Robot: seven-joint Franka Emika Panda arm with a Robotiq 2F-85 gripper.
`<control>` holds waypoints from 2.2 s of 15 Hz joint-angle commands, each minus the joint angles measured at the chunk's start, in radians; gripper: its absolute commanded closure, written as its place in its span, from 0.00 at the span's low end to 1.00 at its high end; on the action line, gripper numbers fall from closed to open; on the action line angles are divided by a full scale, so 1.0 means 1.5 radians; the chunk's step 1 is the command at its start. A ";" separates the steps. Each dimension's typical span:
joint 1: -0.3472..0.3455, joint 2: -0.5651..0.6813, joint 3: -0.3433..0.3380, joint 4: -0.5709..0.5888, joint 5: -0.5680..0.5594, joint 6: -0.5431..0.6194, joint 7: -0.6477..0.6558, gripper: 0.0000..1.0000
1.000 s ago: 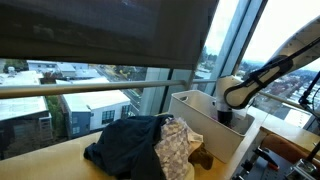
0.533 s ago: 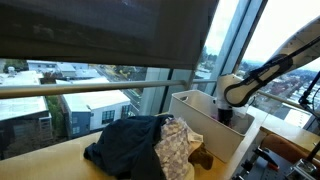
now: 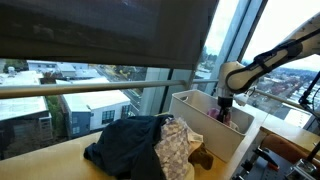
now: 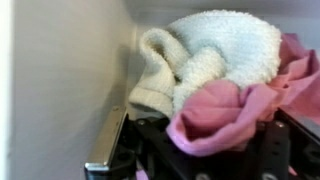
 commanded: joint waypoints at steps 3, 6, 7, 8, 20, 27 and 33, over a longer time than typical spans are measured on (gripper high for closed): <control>-0.006 -0.153 0.048 -0.005 0.067 -0.086 -0.058 0.99; 0.005 -0.224 0.065 0.014 0.106 -0.116 -0.081 0.99; 0.012 -0.247 0.070 0.024 0.115 -0.129 -0.085 0.99; 0.022 -0.268 0.076 0.033 0.121 -0.142 -0.085 0.99; 0.248 -0.251 0.213 0.085 0.093 -0.194 0.057 0.99; 0.323 -0.130 0.236 0.113 0.089 -0.196 0.097 0.70; 0.285 -0.161 0.211 0.112 0.097 -0.210 0.077 0.27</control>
